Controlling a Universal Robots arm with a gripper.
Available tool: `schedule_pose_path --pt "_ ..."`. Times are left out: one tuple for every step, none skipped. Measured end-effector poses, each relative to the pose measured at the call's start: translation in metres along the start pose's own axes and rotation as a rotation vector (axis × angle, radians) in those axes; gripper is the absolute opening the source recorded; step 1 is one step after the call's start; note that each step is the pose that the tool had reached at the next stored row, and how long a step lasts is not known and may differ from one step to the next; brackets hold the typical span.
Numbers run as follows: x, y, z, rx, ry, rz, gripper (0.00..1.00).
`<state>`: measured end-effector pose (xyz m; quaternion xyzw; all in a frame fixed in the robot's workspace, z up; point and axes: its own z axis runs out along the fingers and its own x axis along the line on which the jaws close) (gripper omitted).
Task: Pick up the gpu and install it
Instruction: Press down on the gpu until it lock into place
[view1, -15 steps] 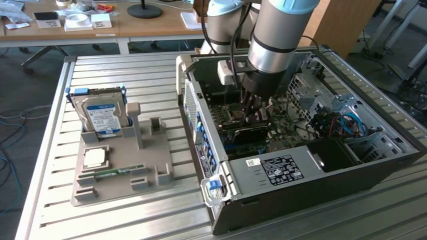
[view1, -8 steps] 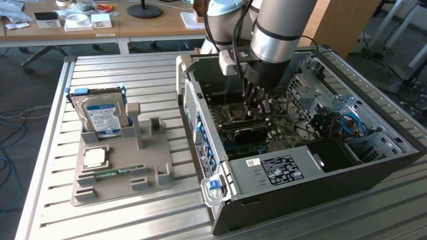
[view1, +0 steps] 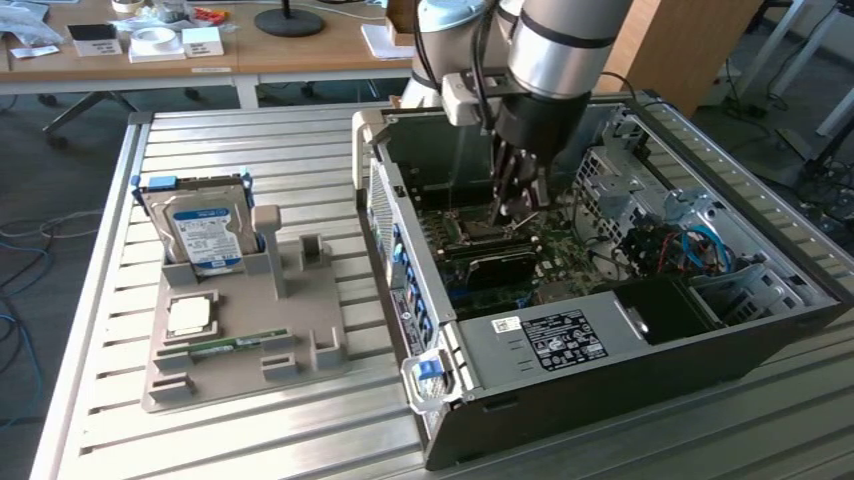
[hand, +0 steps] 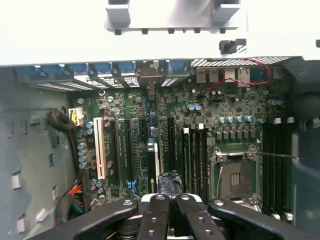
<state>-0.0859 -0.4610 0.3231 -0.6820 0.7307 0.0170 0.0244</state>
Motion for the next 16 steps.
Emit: schedule_pose_path --pt "0.0 0.0 -0.0026 0.0 0.0004 0.0 0.11" --pt "0.0 0.0 -0.0052 0.0 0.0009 0.0 0.11" --pt "0.0 -0.0001 -0.0074 0.0 0.0014 0.0 0.11" --pt "-0.001 -0.0001 -0.0093 0.0001 0.0019 0.0 0.11" --pt "-0.001 -0.0001 -0.0111 0.0002 0.0026 0.0 0.11" --pt "-0.001 -0.0001 -0.0129 0.0002 0.0034 0.0 0.11" --pt "-0.001 -0.0001 -0.0145 0.0003 0.004 0.0 0.11" --pt "-0.001 -0.0001 -0.0159 0.0003 0.0047 0.0 0.11" --pt "-0.001 -0.0001 -0.017 0.0003 0.0054 0.0 0.11" --pt "-0.001 -0.0001 -0.0176 0.0004 0.0058 0.0 0.11" --pt "-0.001 -0.0001 -0.0178 0.0005 0.0062 0.0 0.11" --pt "-0.001 -0.0001 -0.0179 0.0006 0.0062 0.0 0.11" --pt "-0.001 -0.0001 -0.0181 0.0005 0.0066 0.0 0.11" --pt "-0.001 -0.0001 -0.0181 0.0004 0.0066 0.0 0.11" --pt "-0.001 -0.0001 -0.0181 0.0004 0.0066 0.0 0.11" --pt "-0.001 -0.0001 -0.0181 0.0005 0.0066 0.0 0.11"
